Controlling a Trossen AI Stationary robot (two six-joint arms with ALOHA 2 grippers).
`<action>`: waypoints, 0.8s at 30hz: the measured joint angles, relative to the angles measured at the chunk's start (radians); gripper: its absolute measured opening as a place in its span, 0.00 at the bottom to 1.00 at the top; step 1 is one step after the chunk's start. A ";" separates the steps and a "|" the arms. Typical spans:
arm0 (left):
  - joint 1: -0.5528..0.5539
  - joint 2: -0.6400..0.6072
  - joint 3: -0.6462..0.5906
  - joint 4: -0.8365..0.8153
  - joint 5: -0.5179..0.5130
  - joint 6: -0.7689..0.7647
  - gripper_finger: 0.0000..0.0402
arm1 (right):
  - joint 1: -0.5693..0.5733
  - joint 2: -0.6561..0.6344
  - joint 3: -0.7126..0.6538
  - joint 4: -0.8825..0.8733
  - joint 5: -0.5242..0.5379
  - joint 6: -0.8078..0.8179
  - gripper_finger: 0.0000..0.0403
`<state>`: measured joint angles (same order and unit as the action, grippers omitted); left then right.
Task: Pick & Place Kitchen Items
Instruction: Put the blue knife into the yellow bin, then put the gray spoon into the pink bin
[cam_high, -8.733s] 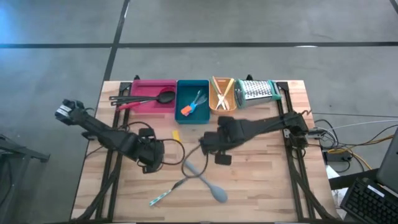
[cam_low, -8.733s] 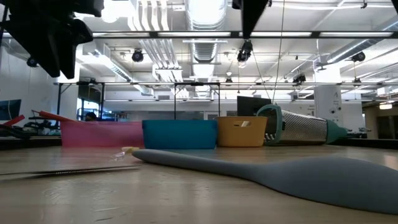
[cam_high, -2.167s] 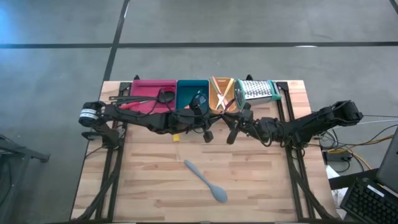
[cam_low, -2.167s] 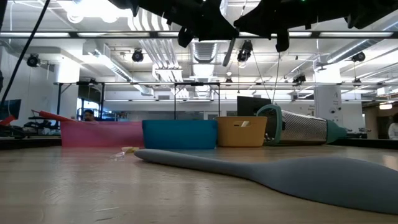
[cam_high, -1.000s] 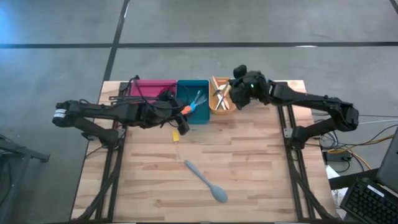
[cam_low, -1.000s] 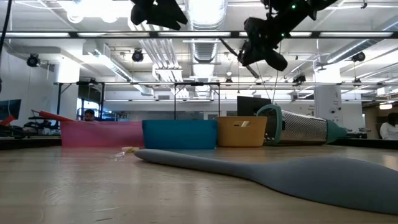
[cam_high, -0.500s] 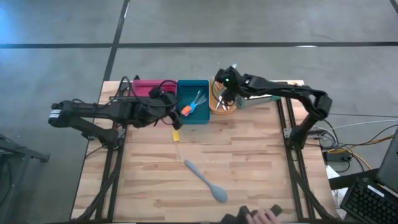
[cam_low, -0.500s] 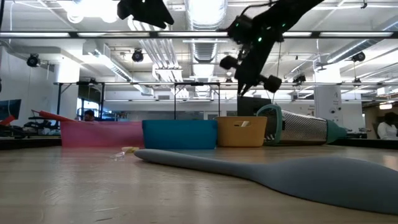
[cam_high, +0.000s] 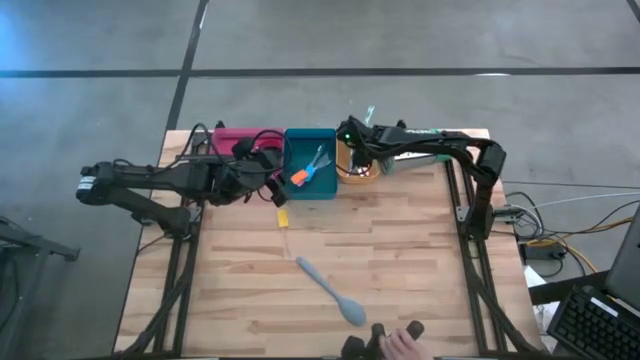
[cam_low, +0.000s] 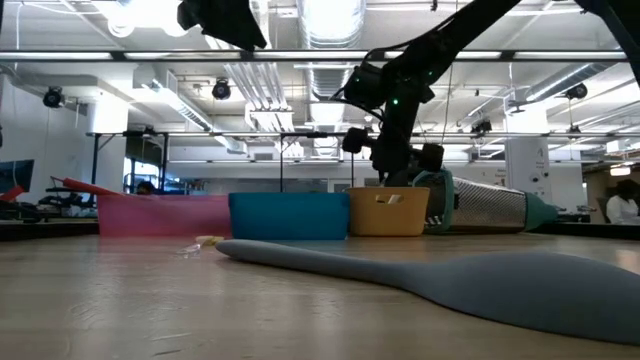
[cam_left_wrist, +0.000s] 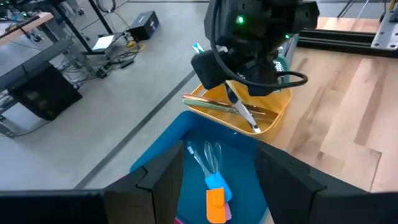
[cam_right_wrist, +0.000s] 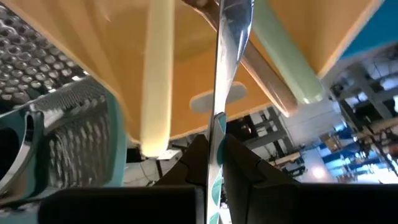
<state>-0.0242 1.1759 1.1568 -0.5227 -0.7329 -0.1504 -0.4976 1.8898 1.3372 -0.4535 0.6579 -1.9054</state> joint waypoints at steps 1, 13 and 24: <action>0.000 0.000 0.000 -0.002 -0.003 0.000 0.49 | 0.000 0.005 -0.001 -0.001 0.000 -0.009 0.04; 0.000 0.000 0.000 -0.002 -0.007 0.000 0.49 | 0.006 0.063 0.008 -0.014 0.011 -0.030 0.04; 0.000 0.000 0.000 -0.002 -0.007 0.000 0.49 | 0.006 0.069 0.034 -0.014 -0.006 -0.001 0.26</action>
<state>-0.0238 1.1755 1.1568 -0.5248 -0.7399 -0.1501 -0.4911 1.9583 1.3711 -0.4670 0.6516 -1.9068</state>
